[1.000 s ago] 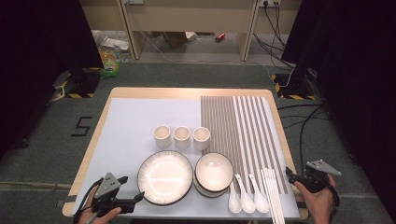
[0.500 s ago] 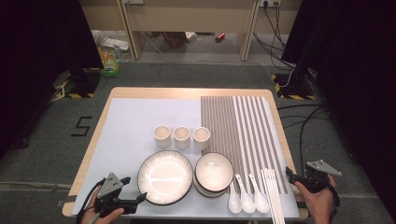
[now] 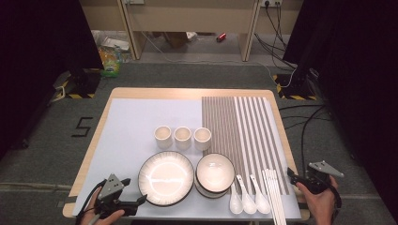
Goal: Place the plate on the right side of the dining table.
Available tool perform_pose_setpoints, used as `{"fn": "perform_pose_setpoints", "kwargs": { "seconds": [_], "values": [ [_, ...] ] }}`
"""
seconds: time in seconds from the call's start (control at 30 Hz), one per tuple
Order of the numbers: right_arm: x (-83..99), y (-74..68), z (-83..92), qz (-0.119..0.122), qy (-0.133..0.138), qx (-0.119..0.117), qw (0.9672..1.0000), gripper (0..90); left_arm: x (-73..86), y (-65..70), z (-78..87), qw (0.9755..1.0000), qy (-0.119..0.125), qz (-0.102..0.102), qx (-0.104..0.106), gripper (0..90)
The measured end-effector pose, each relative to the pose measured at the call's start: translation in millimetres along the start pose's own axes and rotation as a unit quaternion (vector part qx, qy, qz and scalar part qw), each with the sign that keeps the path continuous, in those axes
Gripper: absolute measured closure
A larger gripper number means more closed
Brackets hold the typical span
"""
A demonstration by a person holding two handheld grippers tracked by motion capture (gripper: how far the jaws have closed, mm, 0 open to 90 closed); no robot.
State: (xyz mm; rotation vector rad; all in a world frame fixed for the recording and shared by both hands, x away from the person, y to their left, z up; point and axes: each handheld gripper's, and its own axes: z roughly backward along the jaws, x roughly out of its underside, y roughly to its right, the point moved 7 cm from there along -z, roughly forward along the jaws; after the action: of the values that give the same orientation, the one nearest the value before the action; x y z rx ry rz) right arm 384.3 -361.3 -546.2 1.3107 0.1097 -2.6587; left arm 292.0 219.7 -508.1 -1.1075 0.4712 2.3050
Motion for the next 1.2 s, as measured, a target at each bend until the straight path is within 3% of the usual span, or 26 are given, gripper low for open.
{"fn": "perform_pose_setpoints", "kwargs": {
  "seconds": [0.23,0.37,1.13,1.2],
  "values": [
    [0.0,-0.1,0.0,0.0,0.0,0.0,1.0,17.3,-0.1,3.9,-1.7,1.0,-0.005,-0.002,-0.007,10.8],
    [-0.1,-0.2,0.1,0.0,-0.001,0.001,1.0,17.3,1.3,3.9,-3.3,0.9996,-0.015,-0.011,-0.022,10.3],
    [-0.7,-0.2,0.1,0.0,-0.004,0.001,1.0,17.3,-0.9,2.3,-12.9,0.9996,-0.017,-0.003,-0.022,10.4],
    [-2.9,-1.2,1.8,0.008,-0.006,-0.011,0.9999,27.6,-1.0,1.7,-13.3,0.9995,-0.018,-0.004,-0.025,9.4]
  ]
}}
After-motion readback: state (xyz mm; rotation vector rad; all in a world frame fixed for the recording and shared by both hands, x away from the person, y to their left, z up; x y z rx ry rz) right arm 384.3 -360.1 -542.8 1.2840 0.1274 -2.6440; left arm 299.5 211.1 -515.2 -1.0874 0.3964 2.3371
